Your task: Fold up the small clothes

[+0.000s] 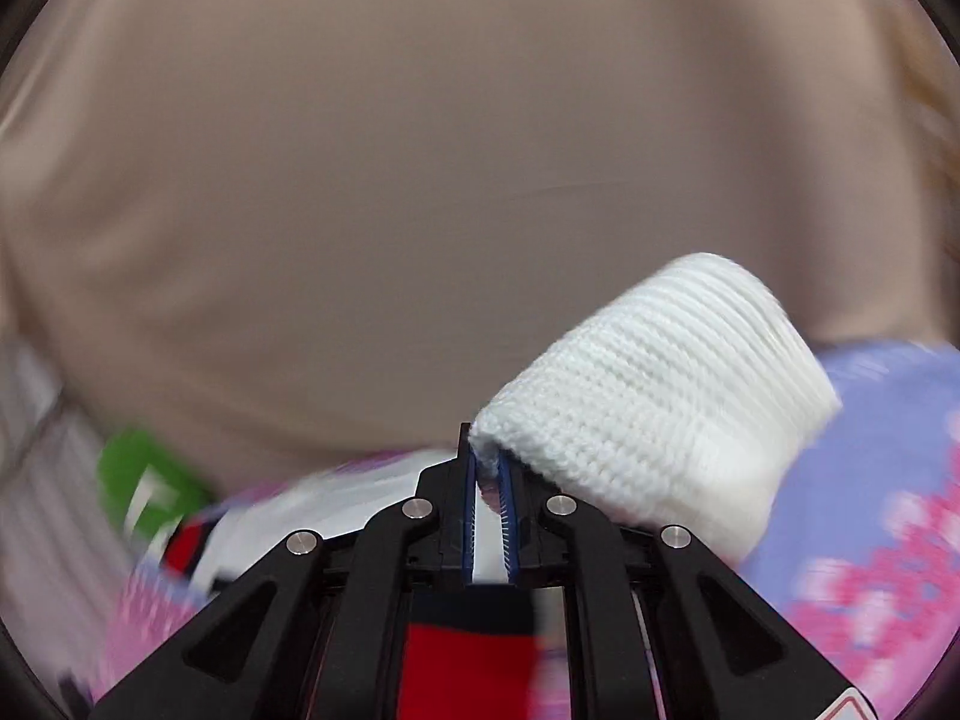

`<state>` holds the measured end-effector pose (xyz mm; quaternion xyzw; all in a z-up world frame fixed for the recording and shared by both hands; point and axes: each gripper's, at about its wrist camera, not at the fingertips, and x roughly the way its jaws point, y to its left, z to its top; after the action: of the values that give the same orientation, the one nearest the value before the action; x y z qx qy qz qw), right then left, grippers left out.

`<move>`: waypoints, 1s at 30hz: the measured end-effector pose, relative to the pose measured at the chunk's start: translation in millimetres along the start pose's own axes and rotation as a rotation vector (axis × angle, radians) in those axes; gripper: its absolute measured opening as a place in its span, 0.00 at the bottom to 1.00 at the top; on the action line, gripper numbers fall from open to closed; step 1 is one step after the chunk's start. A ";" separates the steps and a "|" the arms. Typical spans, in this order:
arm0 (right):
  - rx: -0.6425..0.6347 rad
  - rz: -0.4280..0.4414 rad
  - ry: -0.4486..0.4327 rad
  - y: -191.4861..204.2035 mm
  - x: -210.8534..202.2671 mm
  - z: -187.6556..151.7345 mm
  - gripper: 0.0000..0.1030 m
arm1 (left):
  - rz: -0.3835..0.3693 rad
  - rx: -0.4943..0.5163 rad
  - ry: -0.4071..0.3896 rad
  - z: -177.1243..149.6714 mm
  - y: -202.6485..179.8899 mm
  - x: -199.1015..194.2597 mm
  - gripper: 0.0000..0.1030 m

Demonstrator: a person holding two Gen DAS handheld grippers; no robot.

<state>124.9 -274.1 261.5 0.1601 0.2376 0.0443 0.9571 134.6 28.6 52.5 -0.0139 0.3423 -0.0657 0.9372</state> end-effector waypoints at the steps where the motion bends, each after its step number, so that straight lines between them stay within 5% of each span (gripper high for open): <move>1: -0.060 0.055 0.042 35.6 20.9 -9.9 0.10 | -0.012 -0.011 -0.003 3.3 0.7 1.2 0.91; 4: -0.201 0.156 0.184 117.0 90.0 -60.6 0.23 | -0.045 -0.050 -0.003 14.3 4.4 8.5 0.92; 5: -0.219 0.164 0.224 131.4 105.2 -79.0 0.37 | -0.058 -0.064 0.004 18.5 6.9 13.2 0.92; 8: -0.246 0.153 0.321 148.6 126.3 -130.9 0.39 | -0.110 -0.104 0.048 29.4 17.2 31.8 0.92; 11: -0.175 0.149 0.318 114.2 111.7 -144.3 0.40 | -0.146 -0.143 0.088 37.2 30.8 52.5 0.92; 15: -0.039 -0.009 0.211 42.8 59.6 -135.4 0.57 | -0.218 -0.227 0.153 55.0 45.7 94.9 0.92; 23: 0.177 -0.242 0.186 -78.8 44.4 -100.1 0.65 | -0.239 -0.280 0.198 92.0 32.5 170.2 0.90; 24: 0.183 -0.239 0.197 -78.9 52.6 -99.9 0.65 | -0.230 -0.264 0.191 97.4 28.6 174.0 0.87; 26: 0.187 -0.228 0.226 -82.9 70.7 -97.1 0.65 | -0.260 -0.260 0.204 105.2 23.6 180.8 0.40; 28: 0.172 -0.210 0.264 -80.3 92.8 -95.7 0.65 | -0.278 -0.280 0.239 112.5 20.7 188.6 0.08; 29: 0.138 -0.206 0.284 -74.4 103.2 -94.6 0.53 | -0.296 -0.284 0.229 118.2 19.8 187.0 0.08; 30: 0.104 -0.216 0.288 -68.0 107.8 -92.1 0.23 | -0.293 -0.279 0.202 124.5 19.1 182.0 0.08</move>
<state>177.5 -294.7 114.7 0.1751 0.3899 -0.0487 0.9028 354.7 21.0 30.0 -0.1862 0.4345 -0.1541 0.8676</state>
